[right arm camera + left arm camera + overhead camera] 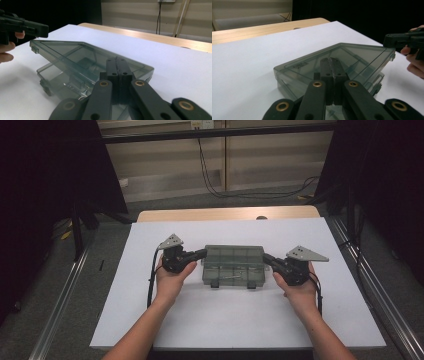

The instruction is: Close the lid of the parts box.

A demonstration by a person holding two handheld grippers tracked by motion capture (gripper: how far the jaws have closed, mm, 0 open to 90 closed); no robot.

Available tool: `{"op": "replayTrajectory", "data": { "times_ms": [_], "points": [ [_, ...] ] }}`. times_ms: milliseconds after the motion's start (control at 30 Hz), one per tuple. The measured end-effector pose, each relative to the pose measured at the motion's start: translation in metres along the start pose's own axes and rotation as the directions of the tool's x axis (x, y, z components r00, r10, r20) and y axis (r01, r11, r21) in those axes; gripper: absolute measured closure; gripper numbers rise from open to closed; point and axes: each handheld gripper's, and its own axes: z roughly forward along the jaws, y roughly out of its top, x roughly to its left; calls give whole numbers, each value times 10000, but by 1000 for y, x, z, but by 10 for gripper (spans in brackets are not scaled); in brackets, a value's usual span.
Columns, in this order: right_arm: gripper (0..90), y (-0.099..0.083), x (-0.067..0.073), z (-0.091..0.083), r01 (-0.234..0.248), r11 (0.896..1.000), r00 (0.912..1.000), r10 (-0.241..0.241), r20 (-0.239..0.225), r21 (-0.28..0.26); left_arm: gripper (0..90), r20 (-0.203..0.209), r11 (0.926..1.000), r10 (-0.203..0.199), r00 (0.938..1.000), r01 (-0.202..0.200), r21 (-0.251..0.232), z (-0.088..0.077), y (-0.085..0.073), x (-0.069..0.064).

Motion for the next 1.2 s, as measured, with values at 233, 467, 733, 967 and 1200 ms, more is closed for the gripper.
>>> {"op": "replayTrajectory", "data": {
  "times_ms": [233, 467, 733, 967, 1200],
  "points": [
    [900, -12, 5, 1, 62, 9997, 10000, -62, -21, 222, 900, -190, 9998, 163, 9997, -161, 129, -3, -10, -6],
    [900, -22, 8, -4, 69, 9995, 9999, -72, 76, 305, 900, -285, 9992, 257, 9993, -247, 326, 0, -25, -13],
    [900, -39, 9, -1, -94, 9975, 9999, 87, 103, 702, 900, -676, 9956, 374, 9970, -313, 885, 5, -42, -15],
    [900, -45, 8, 1, -176, 9966, 9998, 172, 63, 804, 900, -859, 9951, 381, 9956, -300, 938, 6, -45, -17],
    [774, -41, 6, -3, -272, 9976, 9995, 280, -119, 633, 900, -779, 9957, 296, 9965, -225, 904, 7, -46, -17]
  ]
}}
